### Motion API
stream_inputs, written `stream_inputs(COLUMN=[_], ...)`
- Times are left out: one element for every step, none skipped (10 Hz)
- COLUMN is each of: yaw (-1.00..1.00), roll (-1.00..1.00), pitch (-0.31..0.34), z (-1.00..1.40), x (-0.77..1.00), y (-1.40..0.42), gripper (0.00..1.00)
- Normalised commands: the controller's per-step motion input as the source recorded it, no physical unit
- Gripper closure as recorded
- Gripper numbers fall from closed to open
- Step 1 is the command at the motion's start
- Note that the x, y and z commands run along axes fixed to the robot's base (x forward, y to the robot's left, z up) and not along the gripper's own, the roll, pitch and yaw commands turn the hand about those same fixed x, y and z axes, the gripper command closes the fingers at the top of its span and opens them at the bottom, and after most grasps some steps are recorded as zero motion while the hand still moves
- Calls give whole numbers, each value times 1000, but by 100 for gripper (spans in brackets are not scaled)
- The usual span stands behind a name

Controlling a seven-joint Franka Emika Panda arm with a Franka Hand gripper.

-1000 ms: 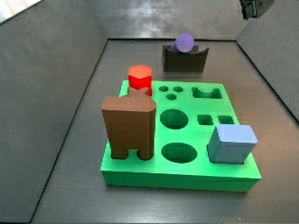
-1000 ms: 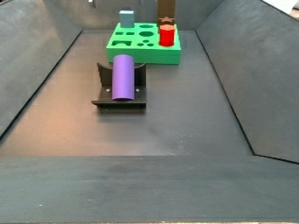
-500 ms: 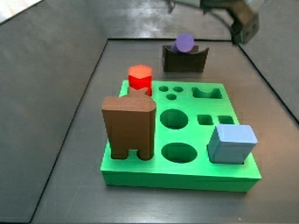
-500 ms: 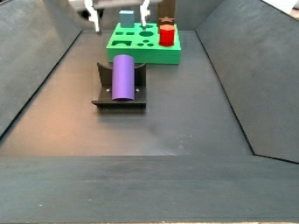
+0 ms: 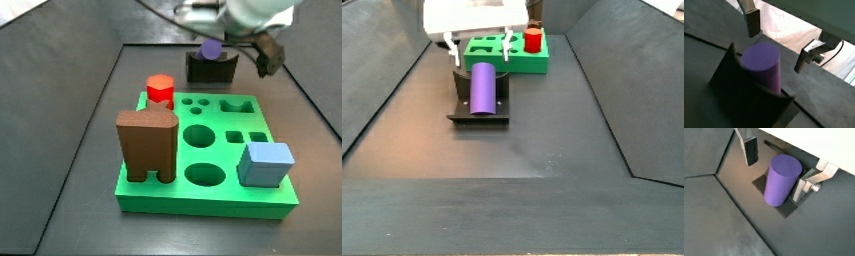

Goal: Pick up the round object. Move up. Place the round object on the fixture. Regrasp the round object. Move to above the board. Insert the round object.
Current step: Regrasp the round object.

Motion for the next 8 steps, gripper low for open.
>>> stream_inputs(yaw=[-8, -32, -39, -44, -41, -42, -30, -26], roll=[70, 69, 66, 63, 51, 48, 46, 46], pitch=[-103, -81, -69, -39, -8, -4, -5, -5], z=[-865, -652, -549, -343, -212, -174, -172, -172], x=[102, 87, 80, 73, 56, 9, 9, 9], y=[28, 19, 12, 11, 3, -9, -8, -8], gripper=[0, 0, 0, 0, 0, 0, 0, 0])
